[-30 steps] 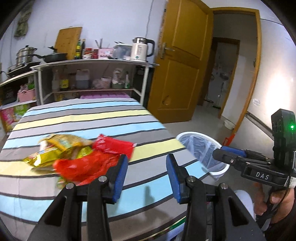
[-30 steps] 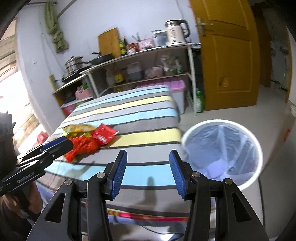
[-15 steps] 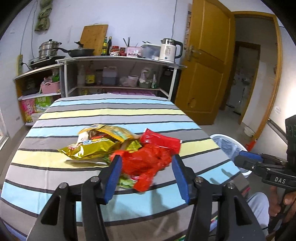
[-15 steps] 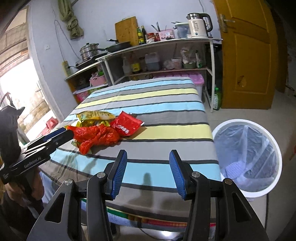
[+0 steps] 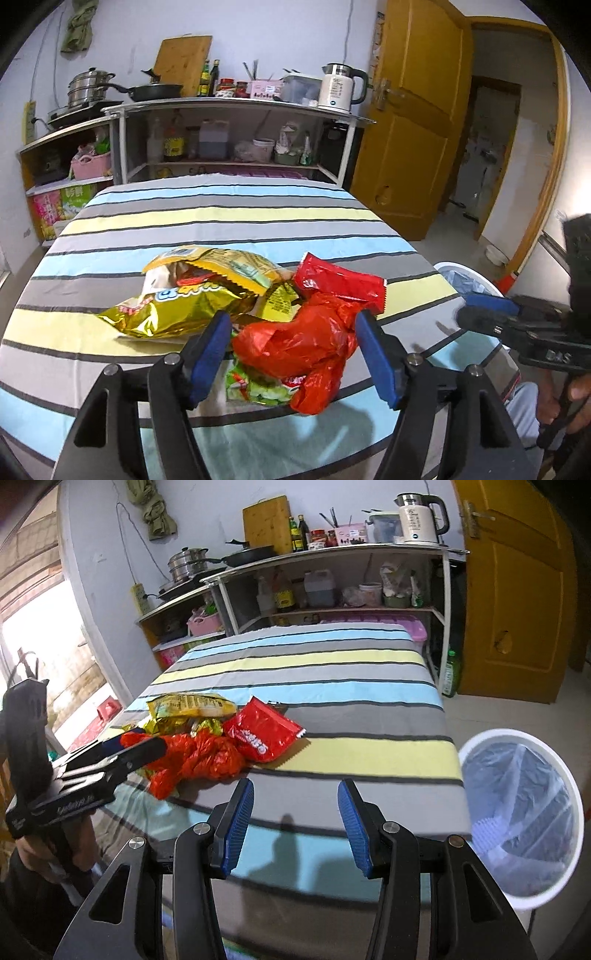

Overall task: Collect trash
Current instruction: 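Move both tools back to the wrappers on the table, then grasp the red plastic bag with the left tool while the right tool grasps the red wrapper, then carry both red items over the wastebasket and open both tools to drop them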

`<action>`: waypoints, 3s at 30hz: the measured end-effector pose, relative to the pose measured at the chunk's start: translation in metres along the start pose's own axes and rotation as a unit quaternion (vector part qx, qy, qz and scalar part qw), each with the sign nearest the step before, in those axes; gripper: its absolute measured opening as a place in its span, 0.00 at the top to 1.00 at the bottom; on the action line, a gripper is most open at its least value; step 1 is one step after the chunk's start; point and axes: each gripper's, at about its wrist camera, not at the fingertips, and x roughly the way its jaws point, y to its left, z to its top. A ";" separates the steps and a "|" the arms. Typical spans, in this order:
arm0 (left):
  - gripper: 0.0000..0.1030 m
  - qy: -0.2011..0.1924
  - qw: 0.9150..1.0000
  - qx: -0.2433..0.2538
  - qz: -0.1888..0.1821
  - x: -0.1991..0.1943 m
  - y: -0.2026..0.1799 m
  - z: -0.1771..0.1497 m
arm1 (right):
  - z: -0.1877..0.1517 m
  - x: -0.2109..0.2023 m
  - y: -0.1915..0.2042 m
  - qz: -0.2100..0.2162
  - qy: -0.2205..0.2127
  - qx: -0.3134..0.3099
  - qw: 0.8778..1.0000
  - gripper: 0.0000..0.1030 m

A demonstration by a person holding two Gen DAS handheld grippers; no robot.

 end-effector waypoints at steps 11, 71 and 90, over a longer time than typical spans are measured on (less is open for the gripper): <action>0.54 0.009 1.000 0.022 -0.018 -0.001 -0.002 -0.005 | 0.017 0.051 0.018 0.034 0.027 -0.041 0.998 0.55; 0.71 -0.009 0.999 -0.013 -0.034 -0.033 -0.012 0.005 | 0.010 0.004 0.018 0.004 -0.002 -0.044 0.999 0.96; 0.74 -0.006 0.995 0.048 -0.087 -0.009 -0.104 0.036 | -0.010 -0.079 -0.053 -0.065 -0.062 0.023 0.996 0.96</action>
